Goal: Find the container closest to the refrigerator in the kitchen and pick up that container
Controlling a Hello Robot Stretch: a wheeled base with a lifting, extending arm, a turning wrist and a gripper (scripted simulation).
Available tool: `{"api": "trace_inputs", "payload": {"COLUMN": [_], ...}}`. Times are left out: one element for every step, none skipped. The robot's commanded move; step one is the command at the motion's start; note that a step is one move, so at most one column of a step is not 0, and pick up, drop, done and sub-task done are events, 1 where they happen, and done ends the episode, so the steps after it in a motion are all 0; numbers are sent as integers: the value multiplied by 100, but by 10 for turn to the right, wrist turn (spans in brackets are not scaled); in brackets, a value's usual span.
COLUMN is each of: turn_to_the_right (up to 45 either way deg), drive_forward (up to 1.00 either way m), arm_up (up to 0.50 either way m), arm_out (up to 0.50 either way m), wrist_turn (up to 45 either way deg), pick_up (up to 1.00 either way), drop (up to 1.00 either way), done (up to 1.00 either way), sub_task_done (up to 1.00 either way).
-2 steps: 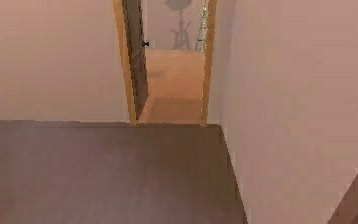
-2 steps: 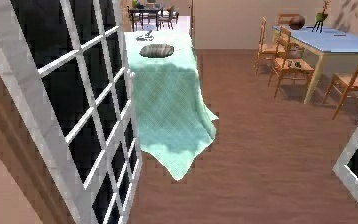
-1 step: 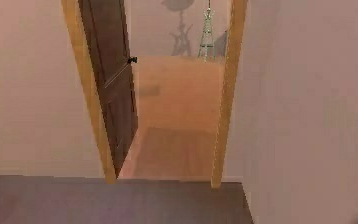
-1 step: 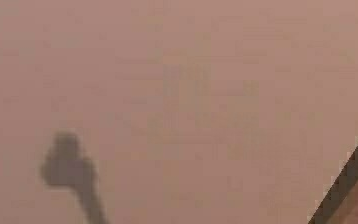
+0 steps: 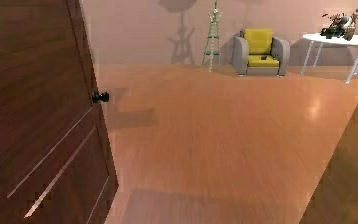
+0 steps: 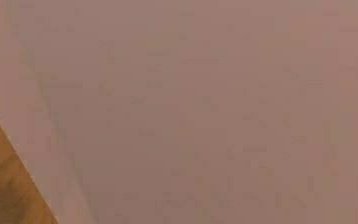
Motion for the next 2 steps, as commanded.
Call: {"api": "trace_inputs", "payload": {"turn_to_the_right": [30, 0], "drive_forward": [0, 100], "arm_up": [0, 0], "arm_out": [0, 0], "wrist_turn": [0, 0], "pick_up": [0, 0], "drop": [0, 0], "done": [0, 0], "sub_task_done": [0, 0]}}
